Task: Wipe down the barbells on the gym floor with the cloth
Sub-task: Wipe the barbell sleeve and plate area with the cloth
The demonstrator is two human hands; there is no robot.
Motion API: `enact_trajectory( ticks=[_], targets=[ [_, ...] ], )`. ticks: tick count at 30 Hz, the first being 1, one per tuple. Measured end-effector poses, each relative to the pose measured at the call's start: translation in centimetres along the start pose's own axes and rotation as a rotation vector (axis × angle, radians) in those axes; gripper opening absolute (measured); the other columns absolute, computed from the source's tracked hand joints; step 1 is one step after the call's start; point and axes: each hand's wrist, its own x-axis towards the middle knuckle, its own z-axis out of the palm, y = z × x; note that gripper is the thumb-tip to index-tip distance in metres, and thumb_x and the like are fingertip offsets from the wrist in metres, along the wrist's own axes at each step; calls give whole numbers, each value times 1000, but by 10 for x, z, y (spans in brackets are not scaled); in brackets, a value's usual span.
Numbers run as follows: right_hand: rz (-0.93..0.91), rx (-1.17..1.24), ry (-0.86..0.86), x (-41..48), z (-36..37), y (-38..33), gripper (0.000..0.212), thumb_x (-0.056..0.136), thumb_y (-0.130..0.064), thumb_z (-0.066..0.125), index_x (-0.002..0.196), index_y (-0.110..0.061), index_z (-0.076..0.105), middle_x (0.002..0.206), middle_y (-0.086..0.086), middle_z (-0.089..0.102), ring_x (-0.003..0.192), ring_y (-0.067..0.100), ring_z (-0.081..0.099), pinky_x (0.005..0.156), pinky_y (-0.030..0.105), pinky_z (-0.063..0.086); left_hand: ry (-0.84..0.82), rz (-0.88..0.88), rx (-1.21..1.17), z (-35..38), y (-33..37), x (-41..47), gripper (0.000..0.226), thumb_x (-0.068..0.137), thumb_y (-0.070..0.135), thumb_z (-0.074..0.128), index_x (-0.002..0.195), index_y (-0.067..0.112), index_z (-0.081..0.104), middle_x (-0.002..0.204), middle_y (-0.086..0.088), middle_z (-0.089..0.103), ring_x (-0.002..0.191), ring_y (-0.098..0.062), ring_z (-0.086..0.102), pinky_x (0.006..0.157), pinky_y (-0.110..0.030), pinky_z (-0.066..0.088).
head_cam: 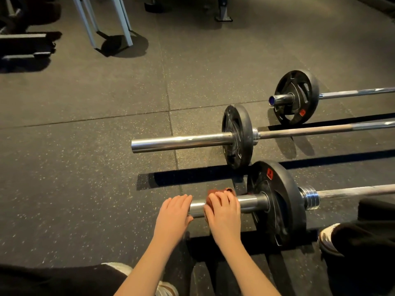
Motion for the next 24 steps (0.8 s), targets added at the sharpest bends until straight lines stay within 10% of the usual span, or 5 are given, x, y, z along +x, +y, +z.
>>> enact_trajectory(
  ticks=[5,11,17,24],
  targets=[
    [135,-28,-203,62,-7,4,26,97,-35,44,106,-20,64,103,0,65,103,23,56,87,37,39,-25,-5,20,-3,-2,3,61,96,44,48,148,22,25,151,6,34,137,-14,32,116,-31,17],
    [226,12,119,2,2,20,21,95,-27,49,103,-15,64,118,2,60,129,32,45,109,48,37,-41,-7,10,-3,8,10,61,96,55,38,145,19,32,143,6,43,132,-15,37,113,-33,19],
    [-30,118,-43,25,-10,14,18,92,-34,54,104,-23,63,100,-7,60,102,17,52,92,34,43,-77,-28,49,-1,9,15,62,97,55,35,146,17,29,147,4,38,136,-17,32,115,-36,16],
    [337,56,89,7,-7,36,33,97,-26,53,127,-15,58,146,9,45,144,31,25,117,44,22,-76,-20,60,-1,8,17,59,98,55,34,144,18,31,146,5,38,135,-16,33,116,-35,18]
  ],
)
